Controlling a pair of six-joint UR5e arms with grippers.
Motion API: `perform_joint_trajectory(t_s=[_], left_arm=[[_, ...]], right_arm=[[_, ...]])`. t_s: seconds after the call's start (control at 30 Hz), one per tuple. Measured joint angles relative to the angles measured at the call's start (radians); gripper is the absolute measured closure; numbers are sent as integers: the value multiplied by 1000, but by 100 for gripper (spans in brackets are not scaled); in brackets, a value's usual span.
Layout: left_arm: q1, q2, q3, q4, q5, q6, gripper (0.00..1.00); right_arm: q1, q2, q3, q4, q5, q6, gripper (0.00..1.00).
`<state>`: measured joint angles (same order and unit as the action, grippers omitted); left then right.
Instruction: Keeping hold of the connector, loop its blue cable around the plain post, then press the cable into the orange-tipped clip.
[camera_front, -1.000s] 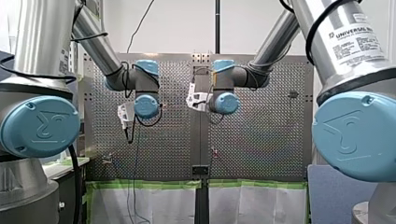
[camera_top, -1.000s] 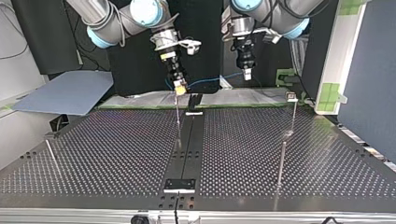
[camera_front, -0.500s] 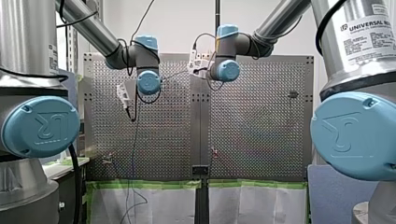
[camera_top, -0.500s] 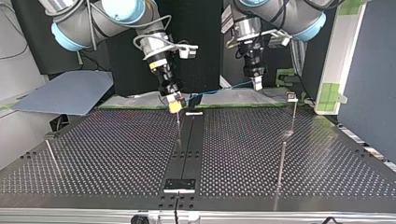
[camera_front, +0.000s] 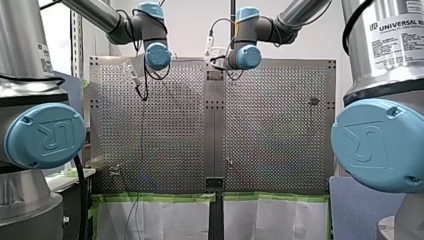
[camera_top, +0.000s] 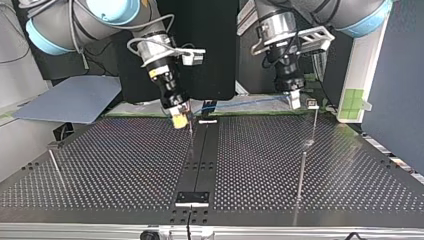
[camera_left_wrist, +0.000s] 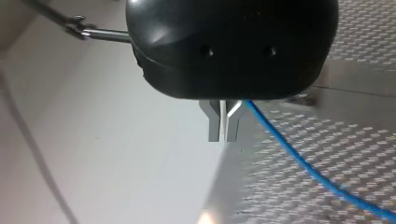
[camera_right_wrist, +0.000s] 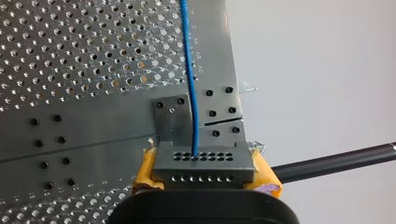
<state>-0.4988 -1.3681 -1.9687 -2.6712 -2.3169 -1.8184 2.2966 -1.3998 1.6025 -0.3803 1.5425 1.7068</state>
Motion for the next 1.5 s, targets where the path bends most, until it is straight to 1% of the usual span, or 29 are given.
perform_joint_trajectory(t_s=[0.1, 0.17, 0.23, 0.37, 0.47, 0.57, 0.67, 0.8, 0.93, 1.0, 1.23, 1.5], left_arm=[[8, 27, 32, -32, -6, 2, 92], [14, 34, 49, -49, -5, 7, 92], [21, 31, 70, -70, 4, 13, 92], [32, 5, 109, -109, 21, 19, 92], [41, -23, 140, -139, 39, 22, 92], [56, -50, 171, -171, 52, 23, 92], [82, -68, 204, -204, 72, 22, 92], [125, -80, 249, -242, 112, 14, 92], [165, -84, 290, -269, 151, 7, 92], [185, -90, 310, -283, 172, 1, 92], [260, -142, 383, -303, 246, -25, 92], [332, -213, 430, -306, 318, -29, 92]], right_arm=[[-5, 2, -11, 27, -10, 6, 100], [-7, 2, -14, 37, -14, 8, 100], [-12, 5, -20, 40, -21, 14, 100], [-32, 18, -56, 49, -56, 40, 100], [-40, 26, -88, 56, -77, 47, 100], [-46, 35, -118, 69, -91, 51, 100], [-52, 47, -147, 85, -98, 53, 100], [-58, 63, -181, 103, -105, 54, 100], [-61, 80, -209, 111, -111, 52, 100], [-62, 91, -221, 112, -119, 51, 100], [-62, 117, -237, 100, -141, 48, 100], [-63, 135, -246, 87, -152, 47, 100]])
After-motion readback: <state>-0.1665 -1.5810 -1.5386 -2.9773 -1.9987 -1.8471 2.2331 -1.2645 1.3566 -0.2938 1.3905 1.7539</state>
